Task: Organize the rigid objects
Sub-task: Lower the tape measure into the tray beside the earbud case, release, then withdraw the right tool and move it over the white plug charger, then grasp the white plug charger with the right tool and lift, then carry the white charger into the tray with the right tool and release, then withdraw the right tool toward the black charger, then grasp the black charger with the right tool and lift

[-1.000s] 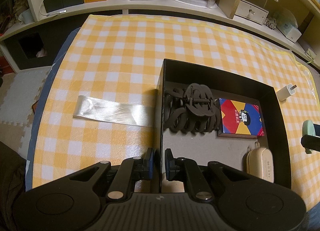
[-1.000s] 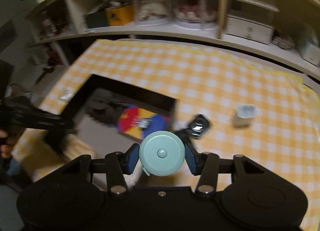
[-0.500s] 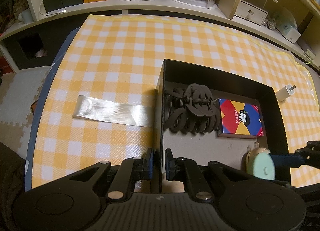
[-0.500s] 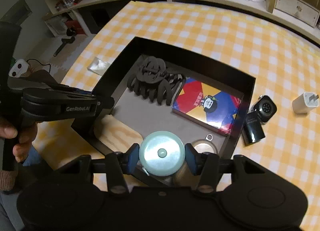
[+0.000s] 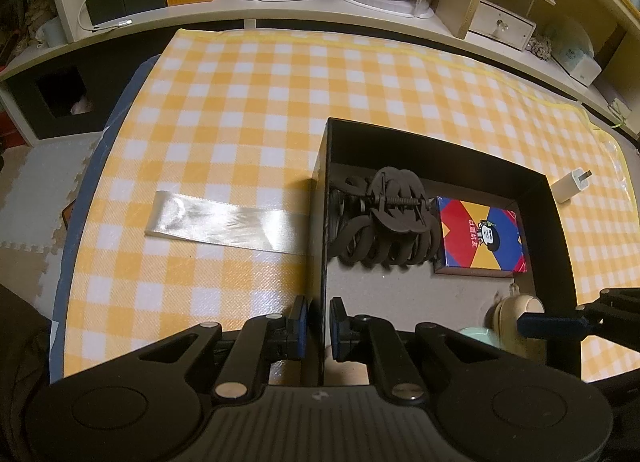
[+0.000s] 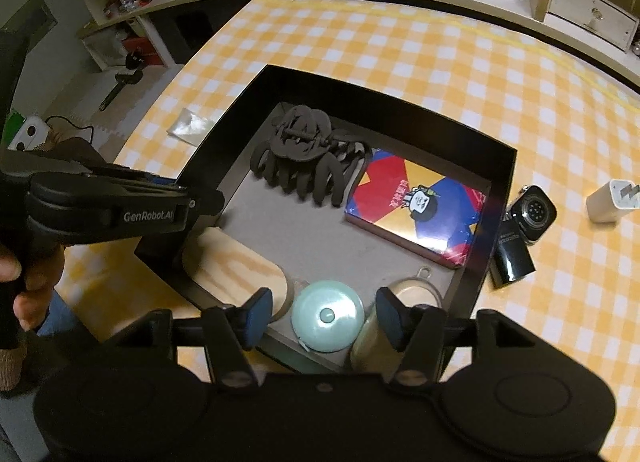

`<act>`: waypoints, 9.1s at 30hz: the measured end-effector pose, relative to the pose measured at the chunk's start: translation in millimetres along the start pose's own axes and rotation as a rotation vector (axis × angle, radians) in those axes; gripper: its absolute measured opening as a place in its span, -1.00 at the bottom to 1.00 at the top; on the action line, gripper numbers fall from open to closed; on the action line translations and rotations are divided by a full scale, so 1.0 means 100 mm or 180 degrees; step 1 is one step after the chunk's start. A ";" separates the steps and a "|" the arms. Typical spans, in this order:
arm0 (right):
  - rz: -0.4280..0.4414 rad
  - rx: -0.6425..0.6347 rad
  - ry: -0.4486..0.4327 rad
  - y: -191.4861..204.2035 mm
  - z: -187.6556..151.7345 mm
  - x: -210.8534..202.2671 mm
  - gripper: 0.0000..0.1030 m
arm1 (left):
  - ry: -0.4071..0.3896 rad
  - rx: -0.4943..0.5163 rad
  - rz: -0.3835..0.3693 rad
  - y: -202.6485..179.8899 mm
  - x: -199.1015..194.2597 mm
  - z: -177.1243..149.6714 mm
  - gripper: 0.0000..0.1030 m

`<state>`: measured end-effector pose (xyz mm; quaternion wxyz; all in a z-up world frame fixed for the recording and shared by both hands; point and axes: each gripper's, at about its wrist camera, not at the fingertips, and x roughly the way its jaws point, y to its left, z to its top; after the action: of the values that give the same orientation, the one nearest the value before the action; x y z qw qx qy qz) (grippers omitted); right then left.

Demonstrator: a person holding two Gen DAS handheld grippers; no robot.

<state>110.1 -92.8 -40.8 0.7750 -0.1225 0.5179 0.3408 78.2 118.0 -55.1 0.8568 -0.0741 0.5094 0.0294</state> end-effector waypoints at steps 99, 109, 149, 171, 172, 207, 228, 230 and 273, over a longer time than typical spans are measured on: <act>-0.0732 0.1131 -0.0360 -2.25 0.01 -0.07 0.25 | -0.0020 0.0128 0.0116 -0.10 -0.03 -0.06 -0.79; -0.0852 0.1076 -0.0202 -2.20 0.03 0.13 -0.17 | -0.0014 0.0142 0.0128 -0.12 -0.03 -0.06 -0.79; 0.0240 -0.2775 0.0031 0.08 0.17 0.22 0.00 | 0.0000 0.0156 0.0100 -0.10 0.03 -0.06 -0.78; 0.0625 -0.1699 -0.0099 0.23 0.40 0.27 -0.94 | 0.0000 0.0148 0.0112 -0.11 0.01 -0.06 -0.78; 0.0581 -0.1690 -0.0048 0.24 0.40 0.32 -0.94 | 0.0001 0.0147 0.0112 -0.11 0.01 -0.05 -0.78; -0.0133 -0.0203 -0.1040 -0.41 -0.36 -0.82 0.69 | -0.0012 0.0191 0.0152 -0.13 -0.02 -0.07 -0.78; -0.0576 0.0337 -0.1294 -1.00 -0.40 -0.85 1.00 | -0.0010 0.0243 0.0200 -0.16 -0.04 -0.08 -0.78; -0.0642 0.0421 -0.1292 -1.10 -0.39 -0.83 1.00 | -0.0011 0.0248 0.0207 -0.17 -0.04 -0.08 -0.78; -0.0177 -0.0356 -0.0037 -1.16 -0.36 -0.08 -0.45 | -0.0008 0.0247 0.0207 -0.18 -0.04 -0.09 -0.78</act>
<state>158.8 -201.0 -68.2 0.7791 -0.1779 0.4899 0.3482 71.1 99.0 -54.1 0.8583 -0.0243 0.5112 0.0375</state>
